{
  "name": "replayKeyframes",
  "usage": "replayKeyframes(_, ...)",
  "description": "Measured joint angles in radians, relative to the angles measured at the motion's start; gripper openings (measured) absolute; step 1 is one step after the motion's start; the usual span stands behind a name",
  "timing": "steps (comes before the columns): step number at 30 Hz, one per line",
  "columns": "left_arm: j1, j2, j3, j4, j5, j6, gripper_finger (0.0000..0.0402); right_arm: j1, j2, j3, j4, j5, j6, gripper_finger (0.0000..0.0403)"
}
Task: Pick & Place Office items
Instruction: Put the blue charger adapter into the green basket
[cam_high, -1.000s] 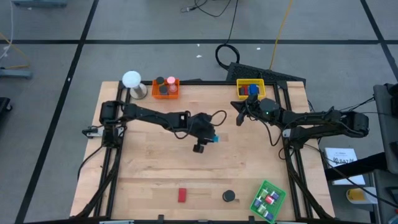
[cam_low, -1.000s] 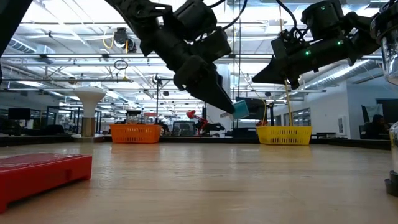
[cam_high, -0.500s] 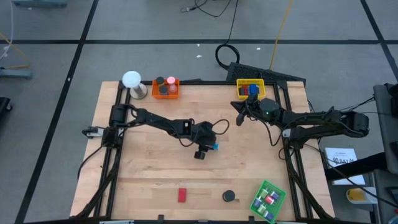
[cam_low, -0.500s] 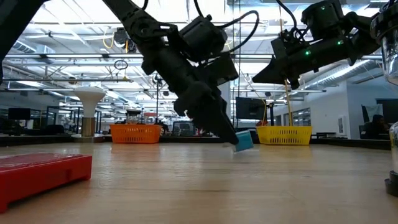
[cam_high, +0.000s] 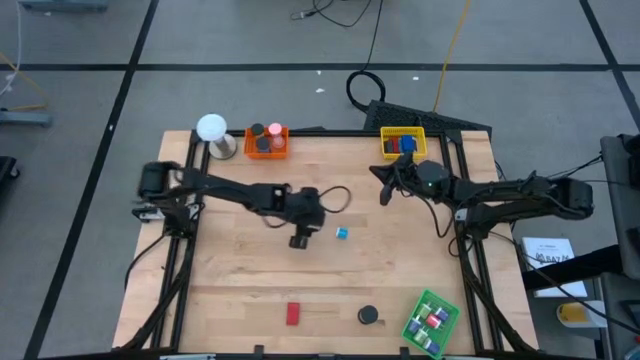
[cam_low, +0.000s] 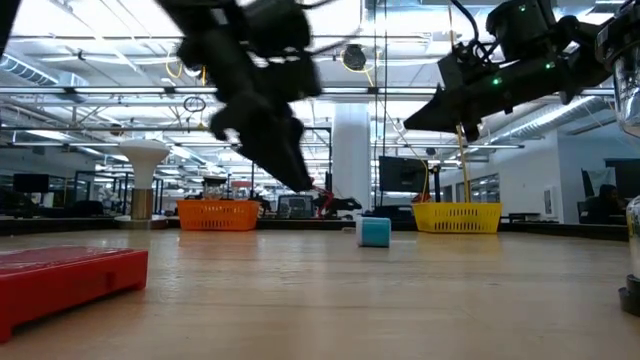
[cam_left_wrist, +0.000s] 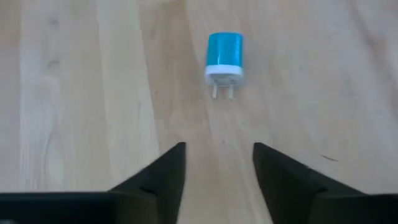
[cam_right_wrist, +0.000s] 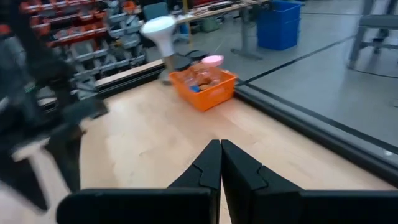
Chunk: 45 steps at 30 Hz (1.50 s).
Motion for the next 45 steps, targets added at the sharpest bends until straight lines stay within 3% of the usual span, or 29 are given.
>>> replayKeyframes(4, 0.006, -0.161, -0.254, 0.244, 0.05, -0.052, 0.0112, 0.074, 0.0, 0.017, -0.037, 0.035, 0.0, 0.0004)
replayKeyframes(10, -0.007, -0.382, -0.659, 0.839, 0.064, -0.128, 0.002, 0.184, 0.01, 0.123, -0.277, 0.167, 0.032, 0.0004)
replayKeyframes(14, -0.013, -0.484, -0.858, 1.173, 0.034, -0.157, 0.0008, 0.247, 0.055, 0.177, -0.35, 0.208, 0.094, 0.0009)
replayKeyframes(17, -0.013, -0.548, -0.966, 1.315, -0.026, -0.175, 0.0019, 0.287, 0.117, 0.229, -0.423, 0.209, 0.129, 0.0027)
replayKeyframes(20, -0.011, -0.6, -1.032, 1.381, -0.086, -0.185, 0.0019, 0.318, 0.197, 0.31, -0.484, 0.209, 0.144, 0.0055)
replayKeyframes(25, -0.013, -0.662, -1.073, 1.384, -0.091, -0.184, 0.0007, 0.353, 0.324, 0.486, -0.706, 0.196, 0.172, 0.0115)
replayKeyframes(34, -0.013, -0.667, -1.083, 1.373, -0.09, -0.176, 0.0022, 0.388, 0.554, 0.722, -0.997, 0.01, 0.221, 0.023)
replayKeyframes(39, -0.013, -0.667, -1.083, 1.373, -0.09, -0.173, 0.0026, 0.392, 0.647, 0.746, -1.0, -0.051, 0.238, 0.027)
replayKeyframes(45, -0.013, -0.667, -1.083, 1.372, -0.09, -0.171, 0.0011, 0.392, 0.719, 0.748, -0.946, -0.052, 0.227, 0.028)
